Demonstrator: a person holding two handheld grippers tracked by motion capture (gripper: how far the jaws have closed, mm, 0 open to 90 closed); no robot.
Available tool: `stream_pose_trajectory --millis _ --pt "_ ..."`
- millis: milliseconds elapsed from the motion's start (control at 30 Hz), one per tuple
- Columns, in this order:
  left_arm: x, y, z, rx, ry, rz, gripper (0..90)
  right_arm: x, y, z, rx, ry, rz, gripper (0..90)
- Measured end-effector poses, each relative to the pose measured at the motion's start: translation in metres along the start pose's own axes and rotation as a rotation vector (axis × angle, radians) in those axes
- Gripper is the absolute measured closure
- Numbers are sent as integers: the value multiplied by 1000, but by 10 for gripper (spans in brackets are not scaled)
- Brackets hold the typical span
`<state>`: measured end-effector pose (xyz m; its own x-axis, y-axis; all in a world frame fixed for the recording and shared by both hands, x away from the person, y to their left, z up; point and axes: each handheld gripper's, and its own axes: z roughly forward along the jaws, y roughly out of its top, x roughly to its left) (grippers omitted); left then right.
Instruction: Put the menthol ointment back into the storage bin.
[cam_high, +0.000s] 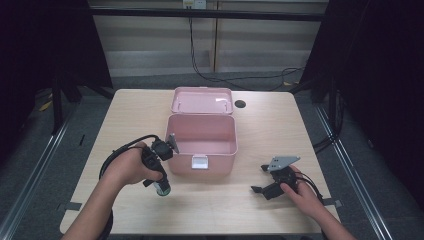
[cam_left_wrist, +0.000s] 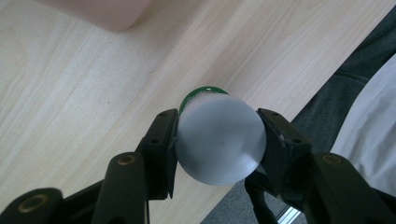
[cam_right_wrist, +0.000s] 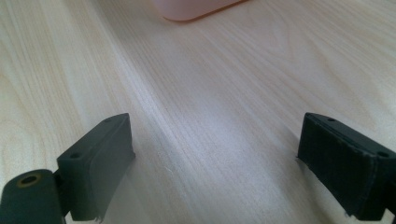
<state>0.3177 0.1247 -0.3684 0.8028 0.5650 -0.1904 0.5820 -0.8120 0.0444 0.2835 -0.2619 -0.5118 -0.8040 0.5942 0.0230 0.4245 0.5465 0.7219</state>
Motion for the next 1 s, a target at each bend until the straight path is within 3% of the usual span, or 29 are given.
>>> stream_pose_trajectory --millis 1000 --pt "3 21 -55 -5 -3 -38 504 0 0 0 3 1 2 97"
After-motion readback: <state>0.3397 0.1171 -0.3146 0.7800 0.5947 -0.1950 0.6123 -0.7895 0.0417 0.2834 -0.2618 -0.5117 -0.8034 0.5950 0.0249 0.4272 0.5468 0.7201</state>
